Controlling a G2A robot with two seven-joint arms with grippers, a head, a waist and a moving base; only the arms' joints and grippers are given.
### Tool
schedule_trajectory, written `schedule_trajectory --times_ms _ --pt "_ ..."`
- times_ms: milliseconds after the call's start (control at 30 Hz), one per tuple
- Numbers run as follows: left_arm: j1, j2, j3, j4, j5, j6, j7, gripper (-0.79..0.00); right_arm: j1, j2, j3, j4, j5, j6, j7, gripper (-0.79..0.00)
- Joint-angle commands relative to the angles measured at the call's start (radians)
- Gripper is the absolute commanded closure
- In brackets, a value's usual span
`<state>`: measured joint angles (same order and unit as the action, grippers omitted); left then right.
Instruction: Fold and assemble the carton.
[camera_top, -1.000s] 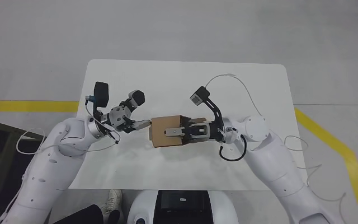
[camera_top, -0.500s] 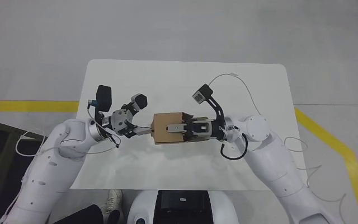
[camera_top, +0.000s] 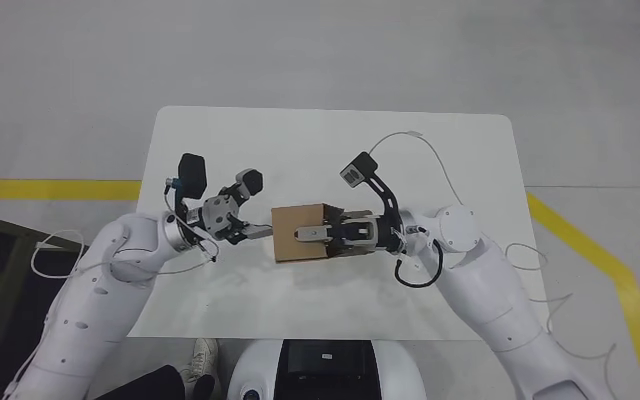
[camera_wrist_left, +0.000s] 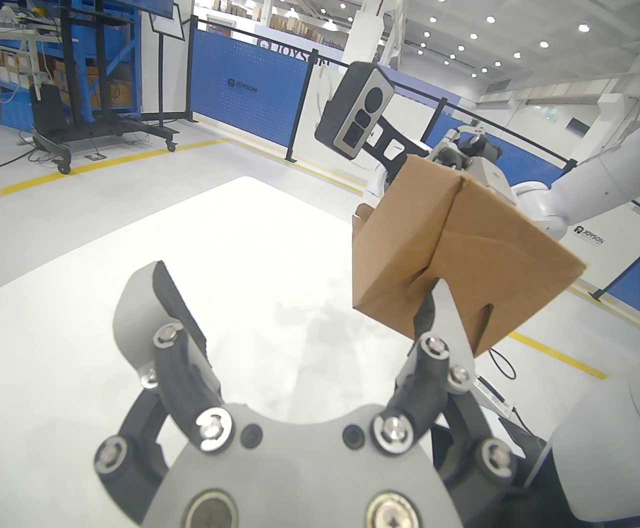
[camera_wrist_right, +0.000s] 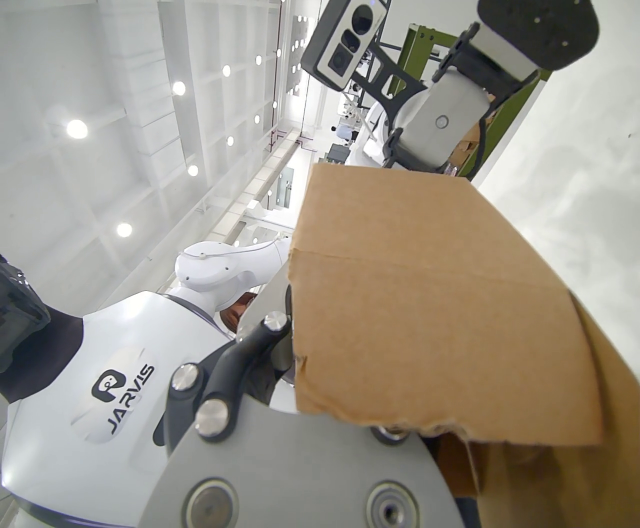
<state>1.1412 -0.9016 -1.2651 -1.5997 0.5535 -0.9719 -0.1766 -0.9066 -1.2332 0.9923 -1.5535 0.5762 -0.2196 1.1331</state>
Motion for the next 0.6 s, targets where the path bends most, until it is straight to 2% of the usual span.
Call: schedule_trajectory --times_ms 0,567 --pt "-0.004 -0.002 0.004 -0.001 0.007 -0.009 0.003 -0.785 0.001 -0.001 0.000 0.002 0.001 -0.002 0.000 0.000" --pt "-0.011 -0.008 -0.006 -0.021 0.007 -0.034 0.009 -0.785 0.006 -0.007 -0.012 0.012 0.000 0.001 -0.003 0.000"
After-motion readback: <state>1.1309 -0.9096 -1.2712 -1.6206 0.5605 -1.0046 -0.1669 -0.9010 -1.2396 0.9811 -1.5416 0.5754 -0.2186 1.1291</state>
